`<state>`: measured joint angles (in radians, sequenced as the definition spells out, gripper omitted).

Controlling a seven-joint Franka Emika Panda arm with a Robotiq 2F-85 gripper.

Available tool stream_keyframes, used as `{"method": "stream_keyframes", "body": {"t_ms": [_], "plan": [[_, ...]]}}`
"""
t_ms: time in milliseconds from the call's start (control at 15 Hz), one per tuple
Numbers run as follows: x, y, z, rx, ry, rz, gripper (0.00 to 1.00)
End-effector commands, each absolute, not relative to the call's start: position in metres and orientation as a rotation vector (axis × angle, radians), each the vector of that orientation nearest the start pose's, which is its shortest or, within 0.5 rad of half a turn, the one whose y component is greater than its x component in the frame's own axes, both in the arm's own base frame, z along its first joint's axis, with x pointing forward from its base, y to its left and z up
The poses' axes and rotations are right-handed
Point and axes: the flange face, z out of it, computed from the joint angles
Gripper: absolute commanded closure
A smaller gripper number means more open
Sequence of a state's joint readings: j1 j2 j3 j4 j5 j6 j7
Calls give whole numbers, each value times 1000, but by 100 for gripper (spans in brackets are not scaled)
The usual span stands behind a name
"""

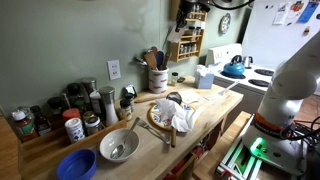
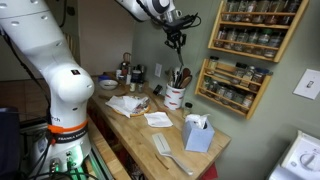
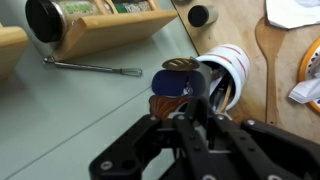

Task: Place the metal spatula in the utensil holder

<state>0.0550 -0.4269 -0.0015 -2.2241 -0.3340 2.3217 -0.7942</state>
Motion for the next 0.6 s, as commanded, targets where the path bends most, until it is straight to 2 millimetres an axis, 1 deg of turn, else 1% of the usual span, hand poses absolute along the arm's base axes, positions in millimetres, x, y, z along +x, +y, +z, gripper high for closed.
{"method": "stream_keyframes", "body": {"t_ms": [0, 533], "plan": [[480, 18, 585, -3095, -1751, -670, 98], [503, 18, 536, -3065, -1797, -539, 98]]}}
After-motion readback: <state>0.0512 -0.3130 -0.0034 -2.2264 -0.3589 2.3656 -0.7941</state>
